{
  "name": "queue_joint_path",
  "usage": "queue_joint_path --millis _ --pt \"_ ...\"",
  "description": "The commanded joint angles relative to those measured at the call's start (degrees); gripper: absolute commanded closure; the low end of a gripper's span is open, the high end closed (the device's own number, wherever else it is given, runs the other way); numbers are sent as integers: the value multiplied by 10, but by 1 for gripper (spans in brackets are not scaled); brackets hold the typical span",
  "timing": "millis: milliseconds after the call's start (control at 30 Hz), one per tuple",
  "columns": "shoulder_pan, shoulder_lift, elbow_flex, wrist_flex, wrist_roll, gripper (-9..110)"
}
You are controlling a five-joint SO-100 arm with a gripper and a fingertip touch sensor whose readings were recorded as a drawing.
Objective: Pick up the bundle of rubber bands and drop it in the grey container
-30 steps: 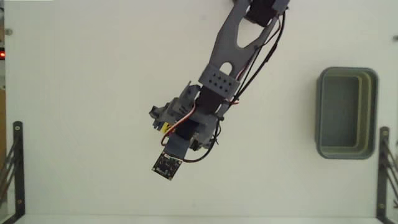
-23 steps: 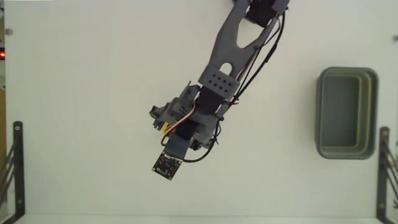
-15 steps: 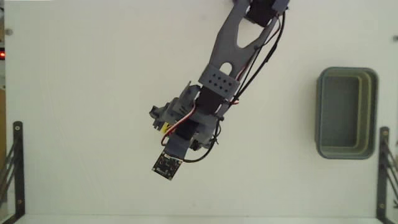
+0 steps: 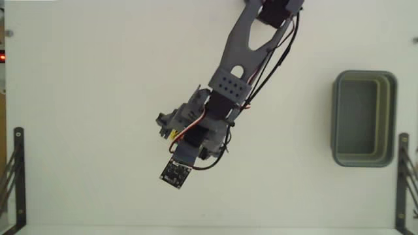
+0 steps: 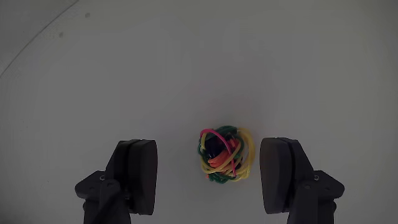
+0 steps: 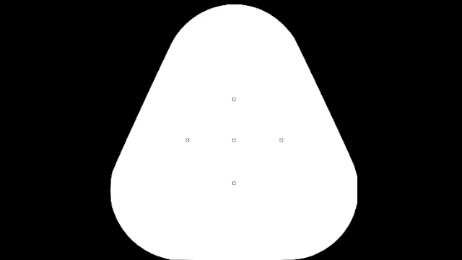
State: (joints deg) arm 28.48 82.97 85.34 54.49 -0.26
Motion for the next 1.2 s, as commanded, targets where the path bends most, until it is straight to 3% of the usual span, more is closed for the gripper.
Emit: queue_joint_path --millis 0,1167 --pt "15 22 9 -12 3 -9" --pt "15 16 73 -81 3 -9"
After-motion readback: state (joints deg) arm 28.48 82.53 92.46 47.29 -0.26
